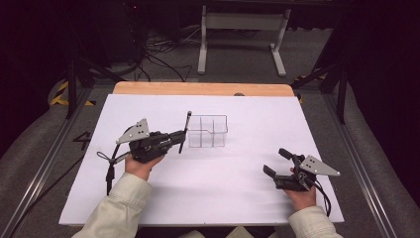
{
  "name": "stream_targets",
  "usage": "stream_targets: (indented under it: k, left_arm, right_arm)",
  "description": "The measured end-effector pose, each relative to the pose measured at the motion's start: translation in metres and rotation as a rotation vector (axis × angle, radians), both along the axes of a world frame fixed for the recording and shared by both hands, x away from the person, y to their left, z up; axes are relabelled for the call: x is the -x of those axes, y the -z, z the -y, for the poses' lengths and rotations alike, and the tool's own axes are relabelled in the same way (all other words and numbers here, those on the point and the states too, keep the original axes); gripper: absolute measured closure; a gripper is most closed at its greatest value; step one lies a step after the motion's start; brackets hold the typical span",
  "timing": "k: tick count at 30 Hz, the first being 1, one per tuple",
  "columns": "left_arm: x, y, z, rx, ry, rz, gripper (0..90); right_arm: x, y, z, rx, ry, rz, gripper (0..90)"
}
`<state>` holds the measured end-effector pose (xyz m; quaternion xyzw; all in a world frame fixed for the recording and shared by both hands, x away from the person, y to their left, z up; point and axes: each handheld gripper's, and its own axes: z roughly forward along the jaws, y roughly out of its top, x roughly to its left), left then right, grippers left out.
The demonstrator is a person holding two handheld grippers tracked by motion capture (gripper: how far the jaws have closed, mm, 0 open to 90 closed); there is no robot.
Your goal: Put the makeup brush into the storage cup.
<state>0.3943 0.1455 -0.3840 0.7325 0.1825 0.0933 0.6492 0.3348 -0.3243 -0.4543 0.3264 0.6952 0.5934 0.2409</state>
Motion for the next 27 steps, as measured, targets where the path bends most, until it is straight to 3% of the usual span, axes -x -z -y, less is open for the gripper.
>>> stream_targets:
  k: [7,12,27]
  left_arm:
    - [-0.009,0.0,0.007,0.018,-0.007,0.0,83.0]
    - [-0.018,-0.007,0.017,0.022,-0.016,-0.023,82.9]
    - [-0.035,-0.017,0.034,0.031,-0.014,-0.011,83.0]
  right_arm:
    - [0.0,0.0,0.0,0.0,-0.002,-0.002,9.3]
    - [0.0,0.0,0.0,-0.003,-0.005,0.0,9.2]
    - [0.0,0.0,-0.001,-0.005,-0.015,-0.003,9.2]
